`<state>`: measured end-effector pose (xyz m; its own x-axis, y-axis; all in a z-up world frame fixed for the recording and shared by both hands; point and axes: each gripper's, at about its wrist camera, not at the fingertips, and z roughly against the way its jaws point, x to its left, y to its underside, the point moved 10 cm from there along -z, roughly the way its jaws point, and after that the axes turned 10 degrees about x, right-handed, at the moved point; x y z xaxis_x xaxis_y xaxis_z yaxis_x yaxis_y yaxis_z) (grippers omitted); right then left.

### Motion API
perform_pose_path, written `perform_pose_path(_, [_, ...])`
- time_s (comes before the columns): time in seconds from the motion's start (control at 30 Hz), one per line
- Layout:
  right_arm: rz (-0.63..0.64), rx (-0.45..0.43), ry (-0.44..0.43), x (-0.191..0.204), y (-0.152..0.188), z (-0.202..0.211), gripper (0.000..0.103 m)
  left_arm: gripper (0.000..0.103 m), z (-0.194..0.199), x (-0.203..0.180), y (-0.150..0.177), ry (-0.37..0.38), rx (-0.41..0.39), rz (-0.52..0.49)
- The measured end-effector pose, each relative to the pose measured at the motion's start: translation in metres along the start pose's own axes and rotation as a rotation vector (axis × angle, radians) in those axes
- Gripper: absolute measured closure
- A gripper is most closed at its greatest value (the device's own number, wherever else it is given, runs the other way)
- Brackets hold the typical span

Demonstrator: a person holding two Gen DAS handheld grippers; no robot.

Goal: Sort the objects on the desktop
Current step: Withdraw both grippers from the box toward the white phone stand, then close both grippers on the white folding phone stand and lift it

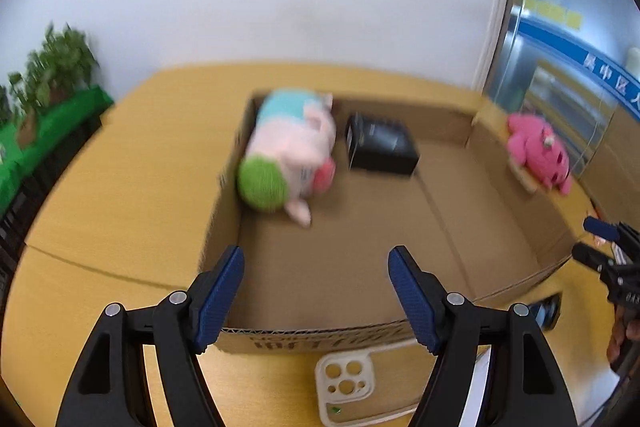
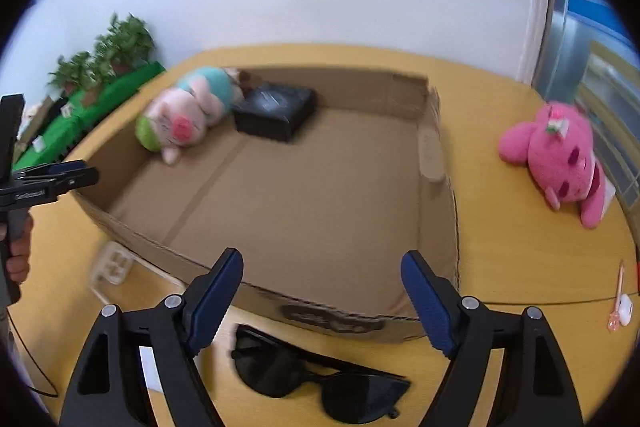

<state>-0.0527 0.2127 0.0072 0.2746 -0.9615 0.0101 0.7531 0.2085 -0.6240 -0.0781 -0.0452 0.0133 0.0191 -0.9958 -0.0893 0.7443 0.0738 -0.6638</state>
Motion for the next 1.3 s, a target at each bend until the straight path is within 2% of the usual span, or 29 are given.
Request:
perform_pose_path(0.1, [0.016, -0.139, 0.036, 0.019, -0.007, 0.035, 0.023, 0.012, 0.038, -0.027, -0.006, -0.026, -0.142, -0.048])
perform_pose_path(0.13, [0.025, -0.163, 0.045, 0.024, -0.007, 0.04, 0.024, 0.012, 0.047, -0.032, -0.006, -0.031, -0.169, -0.067])
perform_pose_path(0.17, [0.032, -0.185, 0.072, 0.028, -0.007, 0.045, 0.035, 0.012, 0.053, -0.044, -0.009, -0.032, -0.2, -0.089])
perform_pose_path(0.2, [0.034, -0.196, 0.095, 0.03, -0.006, 0.048, 0.068, 0.015, 0.061, -0.055, -0.006, -0.025, -0.225, -0.103])
perform_pose_path(0.23, [0.028, -0.195, 0.112, 0.031, -0.005, 0.049, 0.088, 0.026, 0.068, -0.056, -0.004, -0.014, -0.237, -0.109])
perform_pose_path(0.27, [0.013, -0.191, 0.106, 0.031, -0.003, 0.05, 0.101, 0.087, 0.072, -0.061, 0.001, 0.002, -0.237, -0.119])
perform_pose_path(0.3, [0.003, -0.194, 0.09, 0.032, -0.001, 0.052, 0.1, 0.098, 0.07, -0.068, 0.006, 0.026, -0.207, -0.122])
perform_pose_path(0.33, [-0.009, -0.201, 0.078, 0.033, 0.001, 0.056, 0.1, 0.099, 0.071, -0.069, 0.008, 0.047, -0.192, -0.111])
perform_pose_path(0.37, [-0.015, -0.21, 0.076, 0.034, 0.002, 0.06, 0.095, 0.099, 0.073, -0.071, 0.011, 0.062, -0.192, -0.097])
perform_pose_path(0.4, [-0.028, -0.216, 0.083, 0.032, 0.004, 0.063, 0.071, 0.097, 0.075, -0.073, 0.013, 0.064, -0.203, -0.095])
perform_pose_path(0.43, [-0.038, -0.217, 0.093, 0.034, 0.007, 0.065, 0.052, 0.091, 0.077, -0.075, 0.014, 0.06, -0.214, -0.097])
perform_pose_path(0.47, [-0.046, -0.218, 0.105, 0.032, 0.01, 0.067, 0.016, 0.059, 0.078, -0.076, 0.015, 0.053, -0.216, -0.094])
perform_pose_path(0.5, [-0.044, -0.231, 0.109, 0.034, 0.012, 0.07, 0.012, 0.015, 0.079, -0.075, 0.016, 0.036, -0.214, -0.083])
perform_pose_path(0.53, [-0.035, -0.248, 0.108, 0.035, 0.014, 0.074, 0.012, 0.006, 0.081, -0.073, 0.016, 0.021, -0.226, -0.071])
perform_pose_path(0.63, [-0.026, -0.244, 0.113, 0.038, 0.018, 0.077, 0.012, 0.006, 0.094, -0.073, 0.018, 0.013, -0.285, -0.059])
perform_pose_path(0.83, [-0.033, -0.187, 0.1, 0.041, 0.021, 0.065, 0.012, 0.006, 0.09, -0.075, 0.027, 0.064, -0.244, -0.045])
perform_pose_path(0.97, [-0.027, -0.166, 0.021, 0.049, 0.026, 0.057, 0.012, 0.006, 0.081, -0.073, 0.038, 0.102, -0.203, -0.043])
perform_pose_path(1.13, [-0.071, -0.086, -0.129, 0.049, 0.045, 0.04, 0.012, 0.006, 0.062, -0.063, 0.06, 0.16, -0.09, -0.007])
perform_pose_path(1.23, [-0.084, 0.026, -0.264, 0.061, 0.066, 0.021, 0.012, 0.007, 0.047, -0.066, 0.08, 0.252, 0.01, -0.005])
perform_pose_path(1.3, [-0.058, 0.076, -0.3, 0.072, 0.079, 0.012, 0.012, 0.007, 0.033, -0.073, 0.097, 0.32, 0.102, -0.003])
